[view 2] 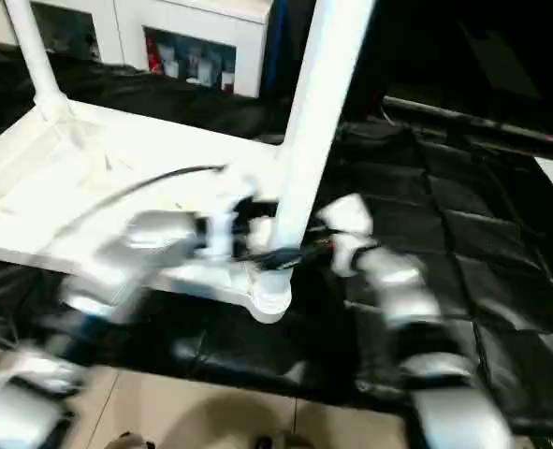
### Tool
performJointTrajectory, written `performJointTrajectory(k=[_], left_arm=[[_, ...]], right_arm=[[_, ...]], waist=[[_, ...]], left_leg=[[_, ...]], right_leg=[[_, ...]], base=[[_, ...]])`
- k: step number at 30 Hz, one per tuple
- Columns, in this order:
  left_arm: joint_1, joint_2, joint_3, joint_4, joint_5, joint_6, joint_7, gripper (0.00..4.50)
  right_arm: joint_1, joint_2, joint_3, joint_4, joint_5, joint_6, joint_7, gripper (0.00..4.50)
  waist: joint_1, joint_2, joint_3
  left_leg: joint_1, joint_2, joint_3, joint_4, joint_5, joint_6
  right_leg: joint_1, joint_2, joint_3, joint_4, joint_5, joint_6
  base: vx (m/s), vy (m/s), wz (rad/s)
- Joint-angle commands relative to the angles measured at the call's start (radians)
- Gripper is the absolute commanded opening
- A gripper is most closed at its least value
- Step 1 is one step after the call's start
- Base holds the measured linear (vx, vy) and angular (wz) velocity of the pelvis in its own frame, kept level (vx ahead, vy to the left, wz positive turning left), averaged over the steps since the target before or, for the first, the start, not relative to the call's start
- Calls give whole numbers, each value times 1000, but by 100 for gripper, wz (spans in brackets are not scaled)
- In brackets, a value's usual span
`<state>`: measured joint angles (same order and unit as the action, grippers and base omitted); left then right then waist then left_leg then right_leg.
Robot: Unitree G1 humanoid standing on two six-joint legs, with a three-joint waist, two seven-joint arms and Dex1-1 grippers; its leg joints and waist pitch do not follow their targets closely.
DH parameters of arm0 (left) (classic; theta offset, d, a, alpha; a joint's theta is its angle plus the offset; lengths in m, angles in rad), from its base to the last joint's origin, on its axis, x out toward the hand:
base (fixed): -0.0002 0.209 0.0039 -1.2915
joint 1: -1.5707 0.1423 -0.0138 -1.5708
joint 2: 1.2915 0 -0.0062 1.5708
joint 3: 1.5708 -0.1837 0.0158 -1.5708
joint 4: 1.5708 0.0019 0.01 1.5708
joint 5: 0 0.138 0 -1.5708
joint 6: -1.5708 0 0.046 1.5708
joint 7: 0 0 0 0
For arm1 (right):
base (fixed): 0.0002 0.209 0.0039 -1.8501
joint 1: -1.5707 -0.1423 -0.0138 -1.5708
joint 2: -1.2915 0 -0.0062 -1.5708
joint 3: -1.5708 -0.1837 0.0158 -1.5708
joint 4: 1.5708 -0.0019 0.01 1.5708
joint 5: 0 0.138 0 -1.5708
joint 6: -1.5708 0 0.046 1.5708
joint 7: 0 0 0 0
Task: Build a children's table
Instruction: Rotate table base, then rotate leg to tighten
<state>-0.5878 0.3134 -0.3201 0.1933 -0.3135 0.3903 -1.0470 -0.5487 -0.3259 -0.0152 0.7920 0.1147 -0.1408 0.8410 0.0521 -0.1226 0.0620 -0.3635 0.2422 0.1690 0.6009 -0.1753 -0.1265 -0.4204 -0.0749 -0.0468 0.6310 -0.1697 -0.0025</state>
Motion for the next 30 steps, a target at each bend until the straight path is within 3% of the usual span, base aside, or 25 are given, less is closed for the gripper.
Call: performJointTrajectory(k=[1,3,5,6,8,10,11,13,14,16,18,19,22,24,25,30], left_arm=[[10,44,-47,-42,18,8,-78,407],[12,85,-71,-43,41,5,-104,402],[10,97,-79,-40,51,3,-110,363],[4,113,-93,-22,81,-17,-117,364],[4,113,-93,-22,81,-17,-117,347],[-16,117,-109,42,140,-75,-104,321],[-16,117,-110,43,141,-76,-104,318],[-38,105,-120,104,174,-117,-87,296],[-40,104,-121,108,176,-120,-86,296],[-61,92,-135,160,199,-144,-80,275],[-67,87,-141,180,206,-150,-82,265],[-72,84,-147,197,212,-154,-89,235],[-78,80,-159,222,223,-162,-107,211],[-79,79,-163,234,230,-169,-114,211],[-81,74,-162,250,237,-182,-118,184],[-87,67,-164,275,242,-200,-135,157]], right_arm=[[19,-56,-35,-85,86,61,137,323],[33,-94,-59,-139,150,118,221,323],[39,-106,-68,-159,175,144,251,323],[55,-127,-77,-207,226,205,305,323],[55,-127,-77,-207,226,205,305,323],[97,-179,-89,-313,336,355,431,323],[98,-179,-89,-315,338,358,433,323],[126,-221,-102,-373,428,496,518,323],[128,-224,-103,-377,435,506,524,323],[143,-246,-130,-401,509,604,565,323],[151,-252,-140,-412,530,628,570,323],[160,-258,-145,-429,546,650,569,323],[175,-263,-146,-461,563,681,563,323],[181,-264,-146,-473,568,692,559,323],[187,-265,-145,-485,572,704,554,323],[191,-266,-136,-493,562,716,549,323]], waist=[[13,22,-72],[16,22,-69],[21,21,-67],[24,18,-66],[30,19,-67],[36,16,-68],[42,15,-68],[45,14,-70],[44,11,-70],[46,10,-70],[49,14,-70],[50,11,-71],[51,9,-71],[51,10,-71],[51,14,-71],[56,12,-70]], left_leg=[[8,-11,16,-69,-244,32],[10,-13,17,-70,-254,32],[12,-13,18,-71,-261,30],[10,-12,18,-72,-259,22],[10,-12,16,-72,-254,21],[12,-13,17,-72,-253,23],[14,-13,17,-71,-250,33],[7,-12,14,-71,-234,30],[5,-16,15,-72,-230,32],[7,-14,16,-69,-235,31],[8,-13,15,-69,-231,27],[7,-14,15,-68,-230,25],[3,-15,14,-69,-215,20],[5,-13,13,-69,-217,17],[6,-14,14,-68,-222,16],[7,-13,14,-69,-232,12]], right_leg=[[58,-36,27,-70,-210,-205],[56,-33,26,-72,-219,-207],[55,-35,27,-75,-244,-202],[55,-37,26,-77,-268,-195],[55,-38,26,-76,-278,-187],[56,-36,26,-81,-286,-178],[56,-35,27,-82,-281,-173],[58,-40,26,-79,-282,-167],[61,-37,24,-83,-288,-164],[57,-40,24,-85,-306,-162],[55,-43,24,-85,-306,-163],[56,-44,23,-85,-316,-161],[57,-44,22,-86,-321,-155],[55,-44,22,-85,-322,-158],[54,-43,22,-87,-315,-161],[54,-46,22,-87,-328,-163]], base=[[0,0,0],[0,0,0],[0,0,0],[0,0,0],[0,0,0],[0,0,0],[0,0,0],[0,0,0],[0,0,0],[0,0,0],[0,0,0],[0,0,0],[0,0,0],[0,0,0],[0,0,0],[0,0,0]])
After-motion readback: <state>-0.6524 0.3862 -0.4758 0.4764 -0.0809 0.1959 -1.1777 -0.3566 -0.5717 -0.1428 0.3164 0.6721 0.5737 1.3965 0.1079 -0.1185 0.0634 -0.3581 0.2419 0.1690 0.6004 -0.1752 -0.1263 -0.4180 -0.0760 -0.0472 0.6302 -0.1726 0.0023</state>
